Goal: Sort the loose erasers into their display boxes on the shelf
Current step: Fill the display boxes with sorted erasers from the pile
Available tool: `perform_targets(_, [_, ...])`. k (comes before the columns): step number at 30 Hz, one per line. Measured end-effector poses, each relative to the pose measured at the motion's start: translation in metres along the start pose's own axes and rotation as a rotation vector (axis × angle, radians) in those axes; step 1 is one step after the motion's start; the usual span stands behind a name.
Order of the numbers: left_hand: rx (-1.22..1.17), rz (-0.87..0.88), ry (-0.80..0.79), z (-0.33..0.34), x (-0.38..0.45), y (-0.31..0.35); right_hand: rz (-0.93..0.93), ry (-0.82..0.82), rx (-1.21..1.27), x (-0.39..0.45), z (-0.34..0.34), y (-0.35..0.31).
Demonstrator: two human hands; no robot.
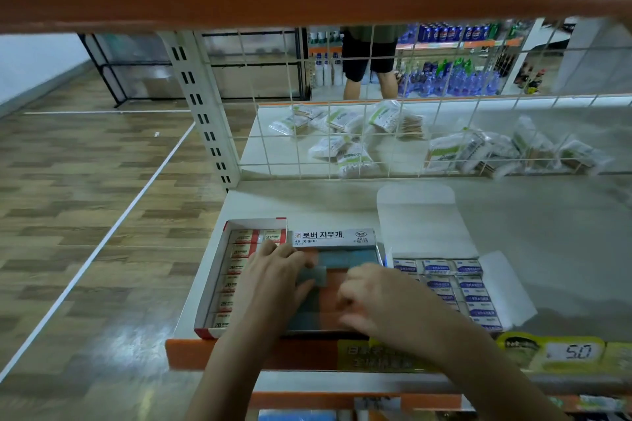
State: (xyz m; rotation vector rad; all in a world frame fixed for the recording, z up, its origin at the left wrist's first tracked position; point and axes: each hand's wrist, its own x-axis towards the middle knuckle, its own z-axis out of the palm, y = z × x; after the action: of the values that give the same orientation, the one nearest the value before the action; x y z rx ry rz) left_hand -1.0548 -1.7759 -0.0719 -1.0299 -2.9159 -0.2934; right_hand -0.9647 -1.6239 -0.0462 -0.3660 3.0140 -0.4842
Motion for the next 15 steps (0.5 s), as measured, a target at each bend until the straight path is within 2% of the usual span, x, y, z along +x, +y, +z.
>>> perform_targets(4, [-0.01,-0.019,0.007,-0.001,-0.002,-0.005,-0.019,-0.112,0.005,-0.002,0.005,-0.006])
perform_targets(15, [0.023,-0.033,-0.026,-0.005,-0.007,-0.008,-0.012,-0.091,-0.01,-0.005,0.013,-0.005])
